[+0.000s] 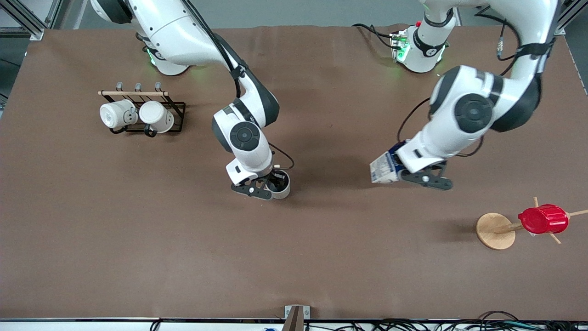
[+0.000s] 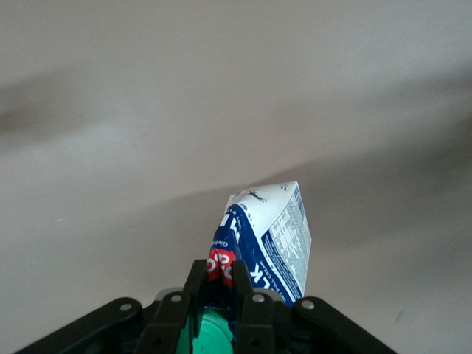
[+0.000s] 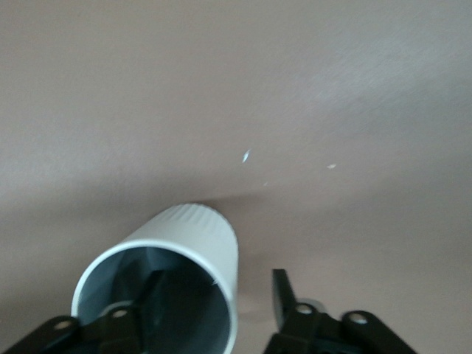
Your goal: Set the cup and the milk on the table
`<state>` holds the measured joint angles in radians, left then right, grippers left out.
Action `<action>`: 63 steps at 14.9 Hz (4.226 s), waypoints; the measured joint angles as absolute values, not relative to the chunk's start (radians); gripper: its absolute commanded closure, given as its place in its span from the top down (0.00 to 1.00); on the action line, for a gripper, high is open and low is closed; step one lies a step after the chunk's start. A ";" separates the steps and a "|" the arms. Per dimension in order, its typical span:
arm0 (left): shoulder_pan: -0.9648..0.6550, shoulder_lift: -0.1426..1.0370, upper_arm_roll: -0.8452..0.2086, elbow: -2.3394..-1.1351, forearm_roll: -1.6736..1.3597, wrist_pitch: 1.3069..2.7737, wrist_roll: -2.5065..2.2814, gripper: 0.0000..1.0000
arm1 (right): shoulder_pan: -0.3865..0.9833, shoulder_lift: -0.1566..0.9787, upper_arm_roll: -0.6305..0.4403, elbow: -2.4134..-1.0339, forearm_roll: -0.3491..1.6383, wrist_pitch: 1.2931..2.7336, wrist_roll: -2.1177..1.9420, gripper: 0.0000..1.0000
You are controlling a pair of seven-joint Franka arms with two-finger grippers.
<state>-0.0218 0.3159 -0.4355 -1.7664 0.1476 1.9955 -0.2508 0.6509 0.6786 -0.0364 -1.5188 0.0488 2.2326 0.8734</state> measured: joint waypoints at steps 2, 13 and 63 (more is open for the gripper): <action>-0.050 0.401 -0.501 -1.698 0.226 1.981 -0.389 0.00 | 0.639 0.626 -0.073 -1.493 0.017 2.134 0.857 1.00; -0.280 0.729 -0.595 -1.256 0.401 1.799 -0.529 0.03 | 0.138 0.136 -0.146 -1.479 -0.007 1.664 0.156 1.00; -0.163 0.020 -0.096 -1.801 -0.104 1.991 -0.177 1.00 | -0.084 0.056 -0.009 -1.459 0.041 1.525 0.073 1.00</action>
<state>-0.1627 0.0198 -0.0957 -1.8005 -0.1040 1.9913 -0.1774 -0.0843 0.0557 -0.0089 -1.4591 0.0414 1.5247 0.0732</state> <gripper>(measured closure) 0.000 0.000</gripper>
